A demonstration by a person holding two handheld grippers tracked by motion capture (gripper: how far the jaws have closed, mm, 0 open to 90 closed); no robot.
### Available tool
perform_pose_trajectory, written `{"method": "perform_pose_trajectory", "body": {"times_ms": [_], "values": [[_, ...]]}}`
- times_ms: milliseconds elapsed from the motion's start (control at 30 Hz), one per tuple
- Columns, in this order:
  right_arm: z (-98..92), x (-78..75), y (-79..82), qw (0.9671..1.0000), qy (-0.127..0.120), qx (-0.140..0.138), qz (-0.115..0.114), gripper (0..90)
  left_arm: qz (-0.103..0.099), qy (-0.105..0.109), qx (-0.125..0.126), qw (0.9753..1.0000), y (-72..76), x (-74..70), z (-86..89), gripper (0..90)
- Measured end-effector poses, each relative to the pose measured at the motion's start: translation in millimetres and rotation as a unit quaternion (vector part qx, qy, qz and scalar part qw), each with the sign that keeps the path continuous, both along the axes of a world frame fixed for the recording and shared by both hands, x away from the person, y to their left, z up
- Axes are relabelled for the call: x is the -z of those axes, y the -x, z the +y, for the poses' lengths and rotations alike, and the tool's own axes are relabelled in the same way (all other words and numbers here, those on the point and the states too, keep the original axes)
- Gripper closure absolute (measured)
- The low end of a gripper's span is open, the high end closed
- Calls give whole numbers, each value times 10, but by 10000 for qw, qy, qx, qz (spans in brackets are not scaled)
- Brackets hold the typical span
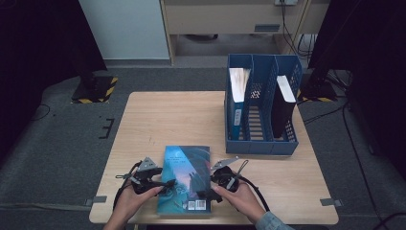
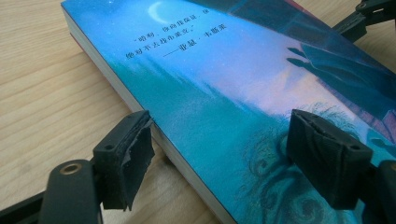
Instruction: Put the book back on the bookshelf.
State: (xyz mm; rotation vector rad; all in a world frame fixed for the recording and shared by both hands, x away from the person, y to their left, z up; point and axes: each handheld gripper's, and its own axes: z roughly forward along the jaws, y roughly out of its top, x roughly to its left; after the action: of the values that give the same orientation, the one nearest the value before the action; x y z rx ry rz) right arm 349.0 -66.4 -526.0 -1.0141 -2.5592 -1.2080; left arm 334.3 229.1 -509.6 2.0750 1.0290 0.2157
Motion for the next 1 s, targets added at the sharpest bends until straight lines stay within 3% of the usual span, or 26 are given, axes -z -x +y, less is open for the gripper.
{"method": "perform_pose_trajectory", "body": {"times_ms": [200, 433, 500, 667, 1000], "values": [[7, -1, -2, 10000, -7, 25, 35, 61, 2, 5, 32, 10000, -18, 2, -4, 221], [-89, -31, -66, 9989, -206, 325, 282, 246, -14, -12, 31, 10000, -14, -3, -7, 221], [-99, -68, -67, 9986, -244, 394, 245, 268, 7, -19, 20, 10000, -16, -7, 0, 220], [-20, -152, -66, 9992, -255, 306, -20, 272, 78, 9, 19, 10000, -26, -8, 25, 219], [188, -129, -149, 9996, -281, 78, 21, 265, 78, -94, 64, 9999, -40, -27, 29, 215]]}}
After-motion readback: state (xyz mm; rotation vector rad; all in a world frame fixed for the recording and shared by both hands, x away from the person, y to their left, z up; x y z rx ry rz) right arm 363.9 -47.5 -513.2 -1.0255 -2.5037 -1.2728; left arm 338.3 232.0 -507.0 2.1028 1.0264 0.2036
